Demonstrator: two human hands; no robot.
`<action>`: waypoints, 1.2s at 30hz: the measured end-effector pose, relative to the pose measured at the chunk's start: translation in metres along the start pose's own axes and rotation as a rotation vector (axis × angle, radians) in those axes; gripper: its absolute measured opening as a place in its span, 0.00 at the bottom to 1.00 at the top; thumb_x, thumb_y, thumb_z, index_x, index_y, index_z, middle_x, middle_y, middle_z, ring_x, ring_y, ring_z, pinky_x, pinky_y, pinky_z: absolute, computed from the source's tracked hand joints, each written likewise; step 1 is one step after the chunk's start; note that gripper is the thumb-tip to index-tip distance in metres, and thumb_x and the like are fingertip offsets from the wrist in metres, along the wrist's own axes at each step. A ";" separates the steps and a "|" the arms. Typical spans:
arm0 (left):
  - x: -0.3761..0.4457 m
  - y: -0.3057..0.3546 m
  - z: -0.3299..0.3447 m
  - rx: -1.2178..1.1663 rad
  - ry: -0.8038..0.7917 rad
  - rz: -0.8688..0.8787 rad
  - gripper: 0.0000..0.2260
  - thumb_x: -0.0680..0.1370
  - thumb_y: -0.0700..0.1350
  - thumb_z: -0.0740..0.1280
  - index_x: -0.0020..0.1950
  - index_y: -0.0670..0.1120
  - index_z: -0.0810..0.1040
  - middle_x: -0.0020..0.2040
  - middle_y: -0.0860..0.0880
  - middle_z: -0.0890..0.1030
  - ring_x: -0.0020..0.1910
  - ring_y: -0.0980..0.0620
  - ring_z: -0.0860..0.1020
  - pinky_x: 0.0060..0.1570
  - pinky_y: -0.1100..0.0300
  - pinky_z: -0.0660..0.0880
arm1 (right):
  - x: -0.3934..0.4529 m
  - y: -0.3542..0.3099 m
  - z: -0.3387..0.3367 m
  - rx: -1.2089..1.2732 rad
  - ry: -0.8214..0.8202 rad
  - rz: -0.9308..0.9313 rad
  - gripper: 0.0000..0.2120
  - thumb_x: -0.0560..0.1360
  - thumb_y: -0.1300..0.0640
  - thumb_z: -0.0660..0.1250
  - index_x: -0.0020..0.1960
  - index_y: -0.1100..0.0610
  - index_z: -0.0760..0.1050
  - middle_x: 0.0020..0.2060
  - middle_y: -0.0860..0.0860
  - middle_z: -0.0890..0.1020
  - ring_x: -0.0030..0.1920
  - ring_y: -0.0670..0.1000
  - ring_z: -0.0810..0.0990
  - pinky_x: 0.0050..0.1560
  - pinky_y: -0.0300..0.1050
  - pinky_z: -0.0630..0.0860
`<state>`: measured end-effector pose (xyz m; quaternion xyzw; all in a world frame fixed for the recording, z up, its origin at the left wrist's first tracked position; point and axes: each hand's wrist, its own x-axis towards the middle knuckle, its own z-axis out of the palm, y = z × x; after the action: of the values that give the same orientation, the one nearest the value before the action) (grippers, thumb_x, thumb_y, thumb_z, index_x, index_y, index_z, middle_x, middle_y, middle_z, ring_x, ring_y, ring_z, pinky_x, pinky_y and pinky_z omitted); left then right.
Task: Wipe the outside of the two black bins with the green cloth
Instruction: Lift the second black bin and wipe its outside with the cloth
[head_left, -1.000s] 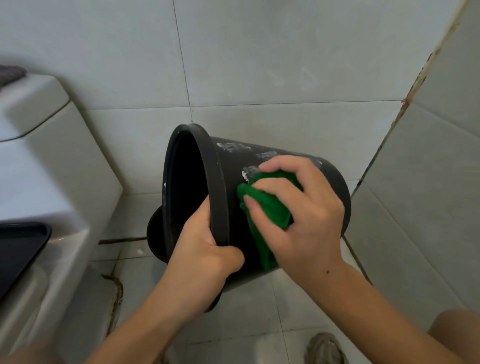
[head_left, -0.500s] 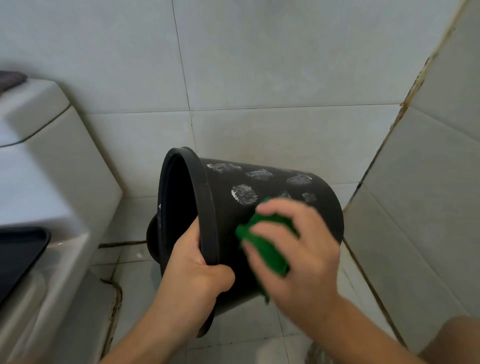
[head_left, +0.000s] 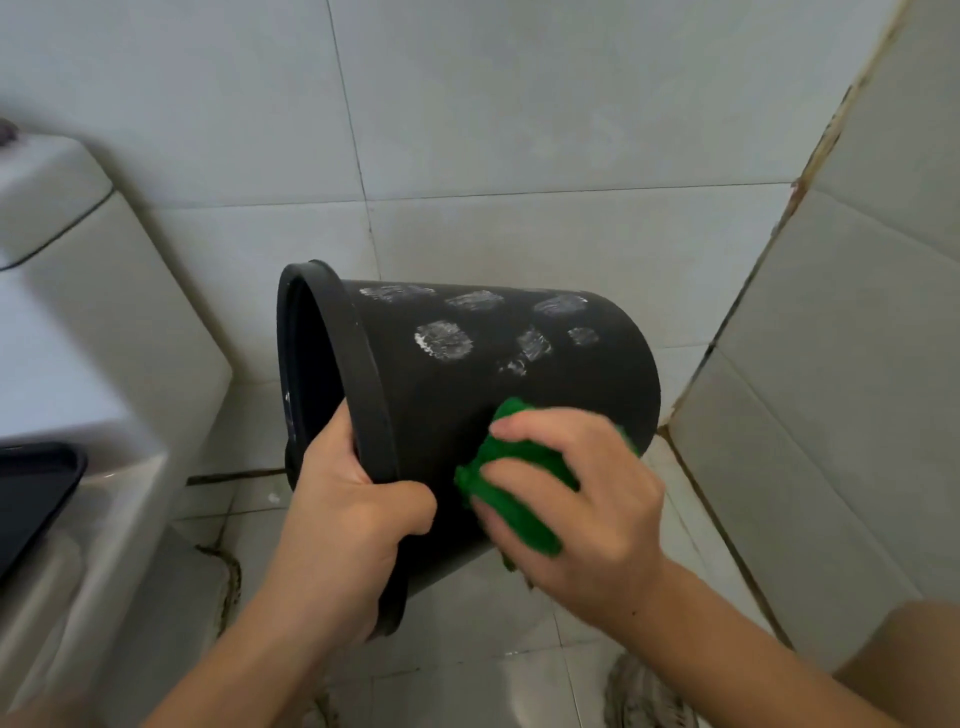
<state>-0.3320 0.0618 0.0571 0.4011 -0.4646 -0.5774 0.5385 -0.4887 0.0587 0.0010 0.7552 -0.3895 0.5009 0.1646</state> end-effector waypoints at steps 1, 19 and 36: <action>0.000 0.001 -0.001 0.009 0.015 0.005 0.28 0.53 0.28 0.58 0.46 0.48 0.81 0.37 0.45 0.83 0.36 0.49 0.81 0.32 0.58 0.78 | 0.005 0.010 0.000 -0.001 0.028 0.045 0.05 0.74 0.58 0.73 0.45 0.61 0.82 0.50 0.57 0.83 0.50 0.57 0.82 0.50 0.49 0.78; -0.009 0.002 0.010 0.180 -0.060 0.070 0.29 0.56 0.29 0.59 0.44 0.56 0.83 0.29 0.54 0.80 0.28 0.61 0.77 0.27 0.68 0.72 | 0.031 0.026 0.000 0.013 0.058 0.313 0.09 0.74 0.54 0.69 0.44 0.60 0.83 0.49 0.52 0.81 0.48 0.52 0.81 0.47 0.47 0.77; -0.005 0.009 0.007 0.310 -0.038 0.070 0.28 0.56 0.32 0.60 0.42 0.61 0.81 0.24 0.52 0.74 0.24 0.57 0.70 0.26 0.65 0.67 | 0.045 0.044 0.000 -0.040 0.053 0.460 0.11 0.73 0.48 0.67 0.44 0.55 0.83 0.48 0.46 0.80 0.46 0.48 0.80 0.44 0.39 0.73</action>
<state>-0.3364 0.0677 0.0671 0.4517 -0.5719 -0.4871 0.4812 -0.5134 0.0113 0.0344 0.6297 -0.5567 0.5371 0.0715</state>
